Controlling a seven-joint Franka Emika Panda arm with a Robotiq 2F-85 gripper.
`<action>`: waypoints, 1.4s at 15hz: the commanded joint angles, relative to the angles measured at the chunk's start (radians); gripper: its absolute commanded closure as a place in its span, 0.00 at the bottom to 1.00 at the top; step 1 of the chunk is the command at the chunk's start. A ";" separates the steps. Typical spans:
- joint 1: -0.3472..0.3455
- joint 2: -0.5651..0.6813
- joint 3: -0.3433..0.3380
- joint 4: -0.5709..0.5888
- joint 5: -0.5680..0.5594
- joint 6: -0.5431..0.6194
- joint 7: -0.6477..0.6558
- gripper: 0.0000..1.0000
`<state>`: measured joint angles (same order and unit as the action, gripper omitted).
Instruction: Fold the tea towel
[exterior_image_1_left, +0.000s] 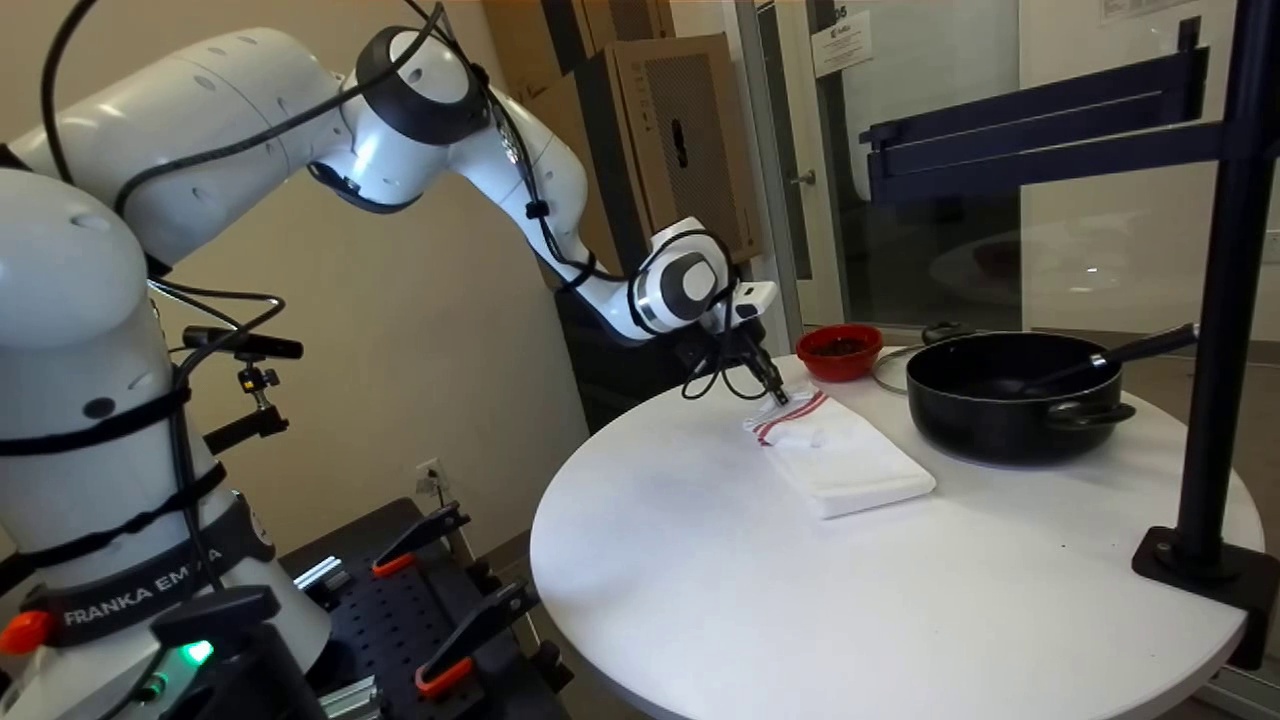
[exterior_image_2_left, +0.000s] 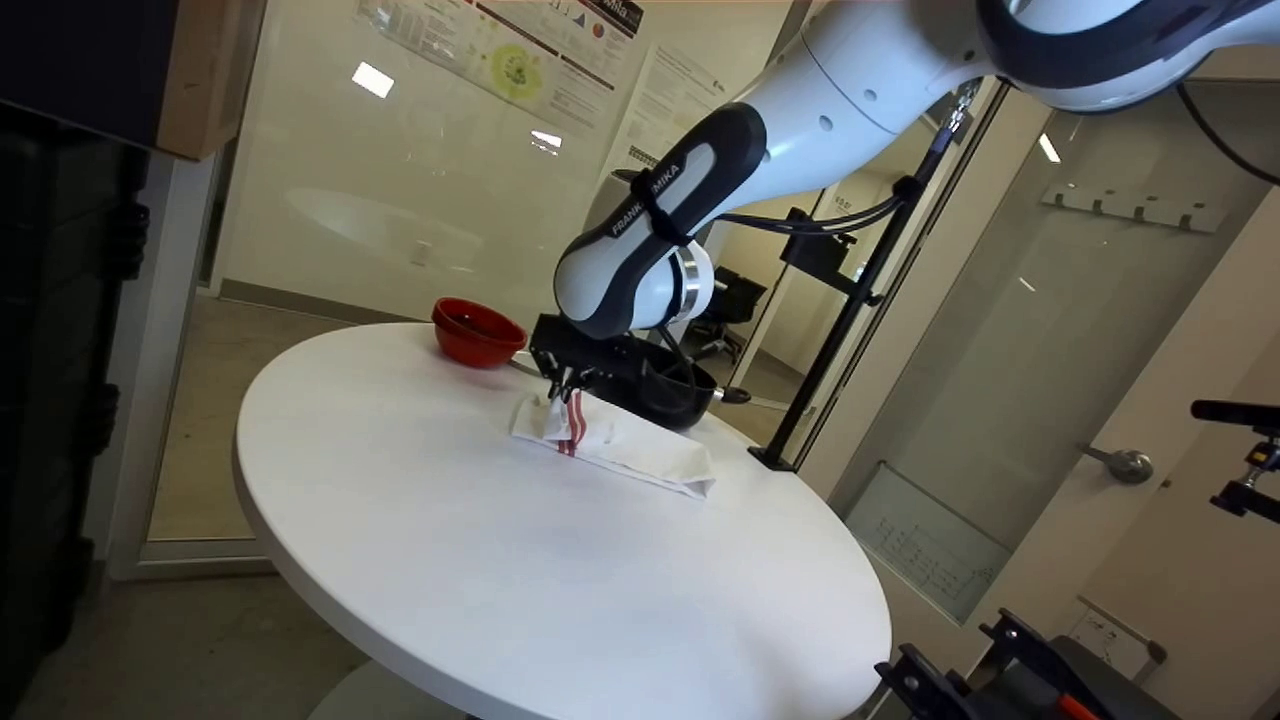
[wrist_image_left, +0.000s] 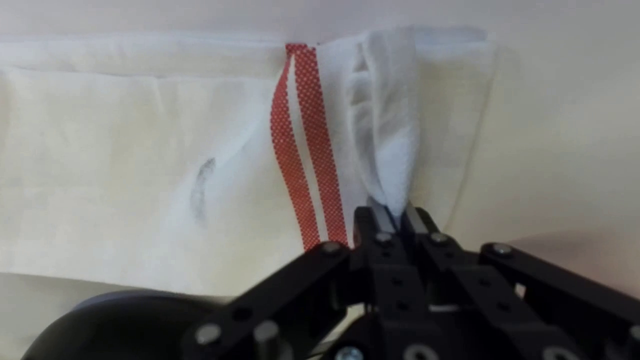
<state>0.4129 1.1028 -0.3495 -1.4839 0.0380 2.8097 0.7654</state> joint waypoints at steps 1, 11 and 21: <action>-0.011 0.009 0.009 0.015 -0.017 -0.007 0.013 0.94; -0.017 0.025 0.010 0.036 -0.018 -0.010 0.016 0.94; -0.019 0.022 0.013 0.030 -0.023 0.003 0.008 0.54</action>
<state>0.4051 1.1274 -0.3476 -1.4538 0.0322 2.8008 0.7734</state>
